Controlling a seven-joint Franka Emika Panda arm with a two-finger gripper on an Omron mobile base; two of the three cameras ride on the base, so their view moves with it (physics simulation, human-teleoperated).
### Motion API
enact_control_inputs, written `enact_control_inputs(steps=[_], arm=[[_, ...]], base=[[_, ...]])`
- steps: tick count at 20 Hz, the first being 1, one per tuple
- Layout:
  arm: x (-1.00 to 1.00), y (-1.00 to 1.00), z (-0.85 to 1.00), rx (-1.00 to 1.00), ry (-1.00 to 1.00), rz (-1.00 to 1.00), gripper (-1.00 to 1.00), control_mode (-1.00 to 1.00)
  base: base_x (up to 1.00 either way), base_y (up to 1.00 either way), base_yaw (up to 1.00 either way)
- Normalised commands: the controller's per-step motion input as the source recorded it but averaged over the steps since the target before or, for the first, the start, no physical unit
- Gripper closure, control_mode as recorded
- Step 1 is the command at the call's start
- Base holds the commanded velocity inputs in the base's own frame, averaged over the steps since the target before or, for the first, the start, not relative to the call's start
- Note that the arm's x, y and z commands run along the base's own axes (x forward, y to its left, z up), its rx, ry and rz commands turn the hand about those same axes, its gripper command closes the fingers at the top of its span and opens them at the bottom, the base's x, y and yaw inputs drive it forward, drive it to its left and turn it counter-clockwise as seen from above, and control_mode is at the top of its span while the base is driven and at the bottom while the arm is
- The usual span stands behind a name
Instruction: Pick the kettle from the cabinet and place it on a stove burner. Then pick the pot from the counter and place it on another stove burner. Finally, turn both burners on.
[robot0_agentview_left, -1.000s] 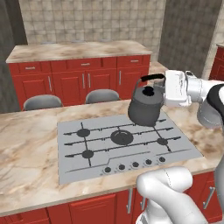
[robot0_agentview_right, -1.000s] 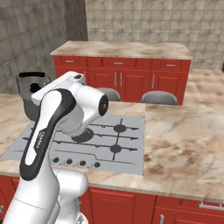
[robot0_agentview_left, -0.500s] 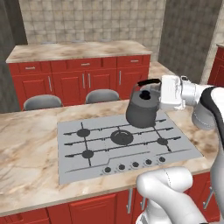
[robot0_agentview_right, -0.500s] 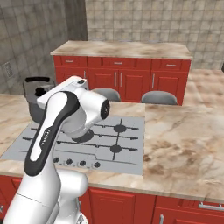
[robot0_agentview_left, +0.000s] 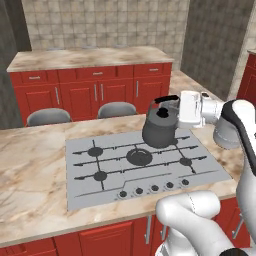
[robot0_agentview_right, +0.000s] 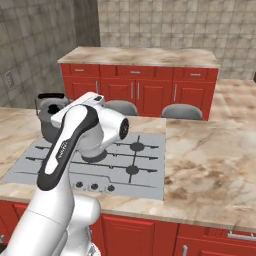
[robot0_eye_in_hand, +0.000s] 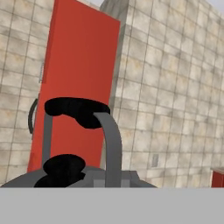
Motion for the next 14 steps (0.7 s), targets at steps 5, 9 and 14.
enact_control_inputs(steps=[5, 9, 14], arm=[[0.28, -0.13, -0.27, 0.00, 0.00, 0.00, 1.00, -1.00], [0.25, -0.14, -0.33, 0.00, 0.00, 0.00, 1.00, -1.00], [0.20, -0.11, -0.40, 0.00, 0.00, 0.00, 1.00, -1.00]], base=[[0.00, 0.00, 0.00], [0.00, 0.00, 0.00], [0.00, 0.00, 0.00]])
